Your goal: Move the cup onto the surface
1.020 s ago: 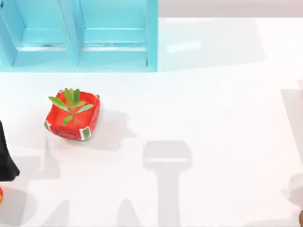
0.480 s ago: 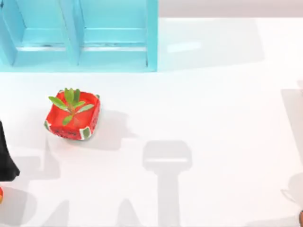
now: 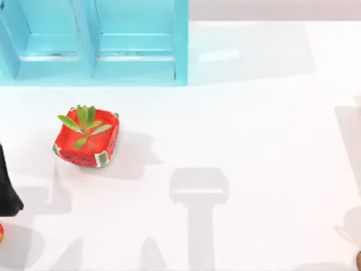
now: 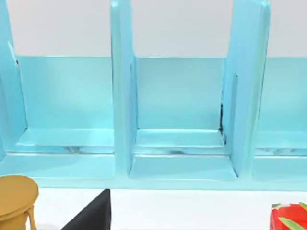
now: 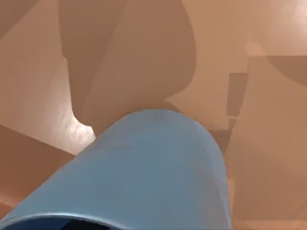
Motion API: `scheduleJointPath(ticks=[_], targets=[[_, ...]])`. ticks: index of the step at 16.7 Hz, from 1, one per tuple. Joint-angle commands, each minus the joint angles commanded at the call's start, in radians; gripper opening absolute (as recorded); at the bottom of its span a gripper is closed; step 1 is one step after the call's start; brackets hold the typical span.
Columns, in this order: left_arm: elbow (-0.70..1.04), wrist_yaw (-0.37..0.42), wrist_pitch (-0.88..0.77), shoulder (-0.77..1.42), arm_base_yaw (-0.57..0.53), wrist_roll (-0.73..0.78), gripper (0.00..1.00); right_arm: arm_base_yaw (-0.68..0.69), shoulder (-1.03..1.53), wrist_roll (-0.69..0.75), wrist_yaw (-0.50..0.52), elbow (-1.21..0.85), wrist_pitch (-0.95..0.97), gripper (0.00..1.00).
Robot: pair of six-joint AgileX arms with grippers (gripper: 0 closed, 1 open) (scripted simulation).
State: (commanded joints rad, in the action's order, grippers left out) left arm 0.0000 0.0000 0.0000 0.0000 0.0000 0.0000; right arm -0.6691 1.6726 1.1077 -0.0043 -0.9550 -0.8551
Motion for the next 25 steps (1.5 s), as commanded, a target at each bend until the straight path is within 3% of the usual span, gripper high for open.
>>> scheduleJointPath(ticks=[5, 18, 25], targets=[[0.0, 0.0, 0.0, 0.0, 0.0, 0.0, 1.0, -0.003, -0.004, 0.003, 0.0, 0.009, 0.006, 1.0], [0.0, 0.0, 0.0, 0.0, 0.0, 0.0, 1.0, -0.003, -0.004, 0.003, 0.0, 0.009, 0.006, 0.02], [0.0, 0.0, 0.0, 0.0, 0.0, 0.0, 1.0, -0.003, -0.004, 0.003, 0.0, 0.009, 0.006, 0.0]])
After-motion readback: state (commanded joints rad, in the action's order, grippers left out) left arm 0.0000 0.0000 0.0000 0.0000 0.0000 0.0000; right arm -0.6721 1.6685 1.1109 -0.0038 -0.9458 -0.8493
